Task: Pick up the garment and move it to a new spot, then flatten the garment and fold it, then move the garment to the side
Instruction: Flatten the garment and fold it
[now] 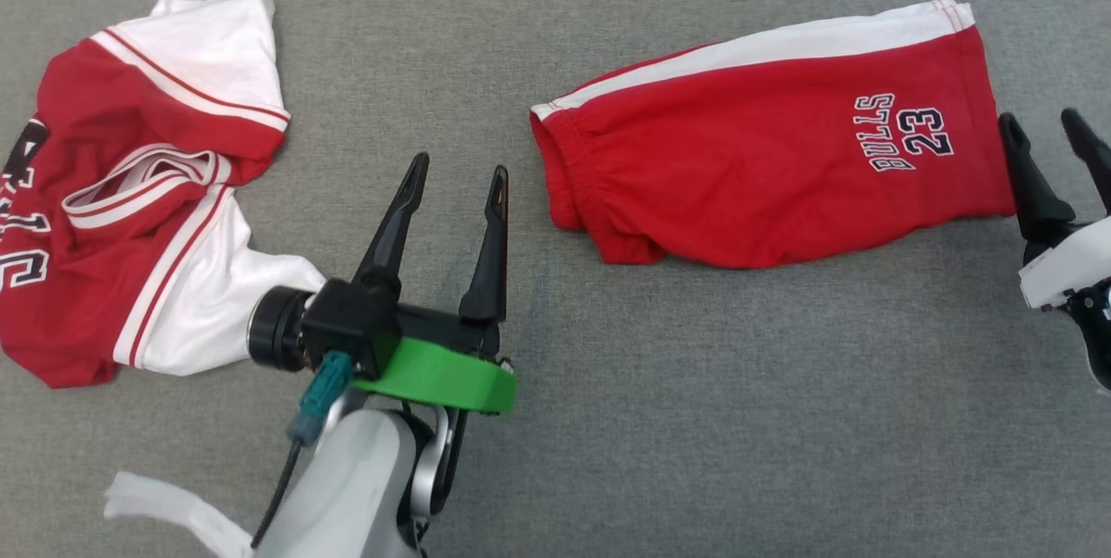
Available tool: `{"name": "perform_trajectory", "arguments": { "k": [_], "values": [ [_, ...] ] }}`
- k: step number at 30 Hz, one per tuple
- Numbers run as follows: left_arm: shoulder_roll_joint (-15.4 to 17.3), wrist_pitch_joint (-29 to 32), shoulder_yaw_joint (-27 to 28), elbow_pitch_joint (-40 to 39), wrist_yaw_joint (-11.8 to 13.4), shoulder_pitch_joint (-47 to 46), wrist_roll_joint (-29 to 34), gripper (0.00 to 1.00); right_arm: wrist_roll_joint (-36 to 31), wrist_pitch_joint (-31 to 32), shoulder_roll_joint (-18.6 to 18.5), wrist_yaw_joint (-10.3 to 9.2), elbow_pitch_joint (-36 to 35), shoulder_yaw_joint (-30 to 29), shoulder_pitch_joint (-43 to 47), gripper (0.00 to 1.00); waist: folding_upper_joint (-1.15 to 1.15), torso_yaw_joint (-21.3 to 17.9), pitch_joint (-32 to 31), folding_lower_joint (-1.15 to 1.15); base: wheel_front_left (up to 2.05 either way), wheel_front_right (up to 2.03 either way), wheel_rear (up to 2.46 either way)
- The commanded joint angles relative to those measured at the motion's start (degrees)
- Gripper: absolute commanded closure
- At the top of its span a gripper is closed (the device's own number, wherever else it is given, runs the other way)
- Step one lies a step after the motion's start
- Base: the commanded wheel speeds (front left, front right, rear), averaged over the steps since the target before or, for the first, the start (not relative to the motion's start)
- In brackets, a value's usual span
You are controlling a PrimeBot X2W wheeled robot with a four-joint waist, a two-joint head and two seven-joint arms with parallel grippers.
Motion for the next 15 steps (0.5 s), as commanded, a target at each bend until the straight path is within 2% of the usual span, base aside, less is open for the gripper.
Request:
{"name": "perform_trajectory", "arguments": {
  "k": [1,4,9,15],
  "values": [
    [-0.08,-0.14,0.42,-1.61,0.70,2.36,1.55,0.00,0.68,0.77,-0.22,-0.06,0.72,-0.69,0.77,0.00,0.00,2.06,-0.28,0.00,0.00,0.00,0.00],
    [-0.92,-0.15,0.41,-6.00,1.53,6.30,4.41,0.00,1.93,3.07,-0.22,-0.06,3.37,-2.59,0.18,0.00,0.00,4.24,0.95,0.00,0.00,0.00,0.00],
    [-1.65,-0.10,-0.81,-8.97,1.62,9.49,7.01,0.00,-0.15,6.65,-1.16,-0.06,9.40,-4.69,-2.73,0.00,0.00,7.41,2.53,0.00,0.00,0.00,0.00],
    [-1.96,-0.11,-1.52,-10.04,2.10,9.92,8.73,0.00,-1.44,12.84,0.09,0.00,15.01,-3.10,-4.08,0.00,0.00,9.83,3.54,0.00,0.00,0.00,0.00]
  ]
}}
